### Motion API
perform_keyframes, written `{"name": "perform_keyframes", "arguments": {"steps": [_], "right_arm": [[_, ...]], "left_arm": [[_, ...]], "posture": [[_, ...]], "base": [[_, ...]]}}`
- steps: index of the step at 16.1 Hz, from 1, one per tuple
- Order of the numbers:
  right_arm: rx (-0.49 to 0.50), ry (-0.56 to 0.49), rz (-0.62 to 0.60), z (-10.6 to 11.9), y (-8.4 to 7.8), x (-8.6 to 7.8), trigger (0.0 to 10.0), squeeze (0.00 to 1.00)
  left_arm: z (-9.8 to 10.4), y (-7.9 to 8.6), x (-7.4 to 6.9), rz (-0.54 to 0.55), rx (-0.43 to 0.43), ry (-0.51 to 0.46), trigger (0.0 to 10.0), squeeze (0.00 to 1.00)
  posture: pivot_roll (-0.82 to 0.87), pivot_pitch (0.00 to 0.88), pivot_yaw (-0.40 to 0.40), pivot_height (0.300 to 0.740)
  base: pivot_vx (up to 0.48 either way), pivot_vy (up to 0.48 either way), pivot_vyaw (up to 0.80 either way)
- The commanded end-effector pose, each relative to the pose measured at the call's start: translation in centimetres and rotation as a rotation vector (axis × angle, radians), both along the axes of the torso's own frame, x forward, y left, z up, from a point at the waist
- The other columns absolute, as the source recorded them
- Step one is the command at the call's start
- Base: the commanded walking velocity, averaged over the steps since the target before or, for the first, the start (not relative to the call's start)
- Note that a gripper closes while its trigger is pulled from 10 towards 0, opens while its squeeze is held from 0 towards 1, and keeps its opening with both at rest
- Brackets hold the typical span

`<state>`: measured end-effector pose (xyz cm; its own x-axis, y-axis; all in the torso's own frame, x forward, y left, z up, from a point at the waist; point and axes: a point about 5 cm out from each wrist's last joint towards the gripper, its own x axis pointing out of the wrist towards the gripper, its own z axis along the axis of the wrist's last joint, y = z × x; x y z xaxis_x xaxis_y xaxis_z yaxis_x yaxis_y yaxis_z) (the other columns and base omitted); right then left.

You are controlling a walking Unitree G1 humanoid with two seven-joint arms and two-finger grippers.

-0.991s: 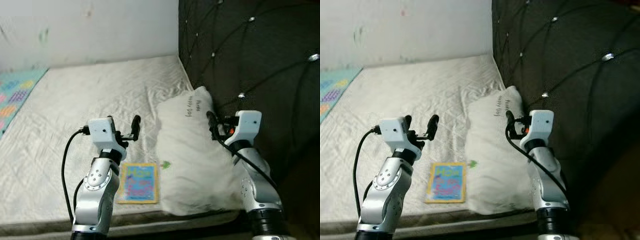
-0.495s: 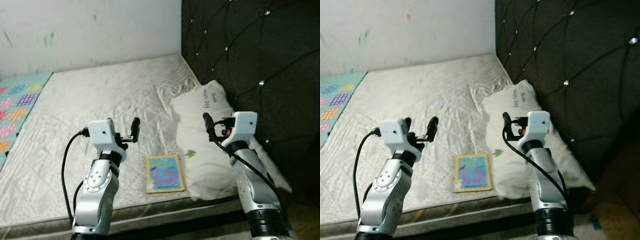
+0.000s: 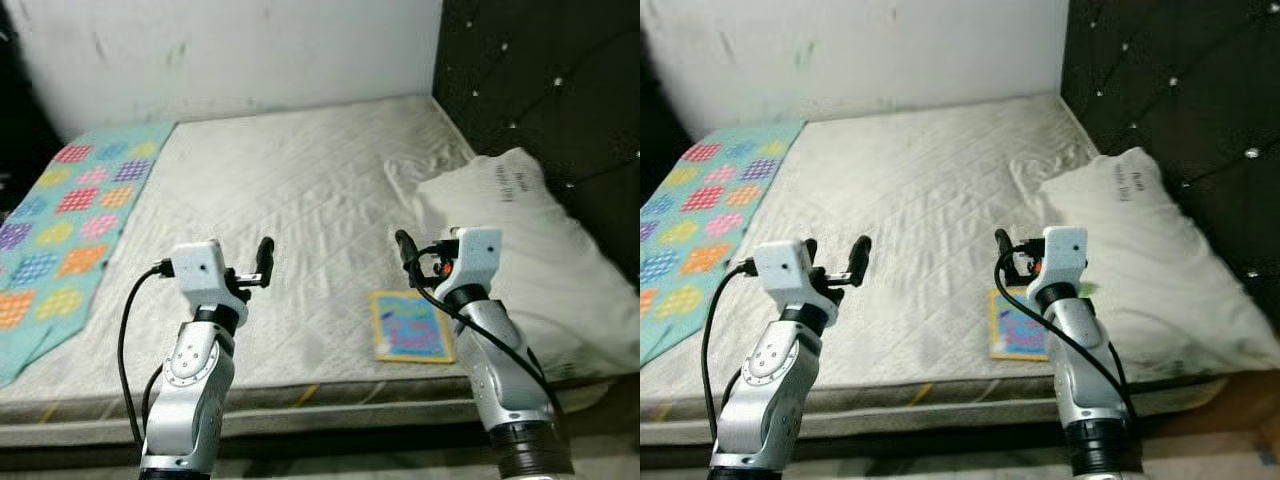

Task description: Clean up the room

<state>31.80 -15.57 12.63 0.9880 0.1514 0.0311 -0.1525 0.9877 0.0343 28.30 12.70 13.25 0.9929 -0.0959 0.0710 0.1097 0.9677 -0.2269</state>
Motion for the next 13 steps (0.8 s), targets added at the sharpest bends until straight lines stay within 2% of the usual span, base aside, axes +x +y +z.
{"name": "perform_keyframes", "arguments": {"steps": [1,13], "right_arm": [[0.01,-0.025,0.029,0.61,1.0,0.18,10.0,0.0],[-0.005,-0.022,0.034,0.36,0.95,0.21,10.0,0.0]], "left_arm": [[0.27,0.54,0.1,0.025,0.007,-0.006,10.0,0.0],[0.15,0.67,0.16,0.033,0.008,0.002,10.0,0.0]], "posture": [[-0.19,0.0,0.097,0.74],[-0.19,0.0,0.095,0.74]], "base": [[0.0,0.48,0.0],[0.0,0.48,0.0]]}}
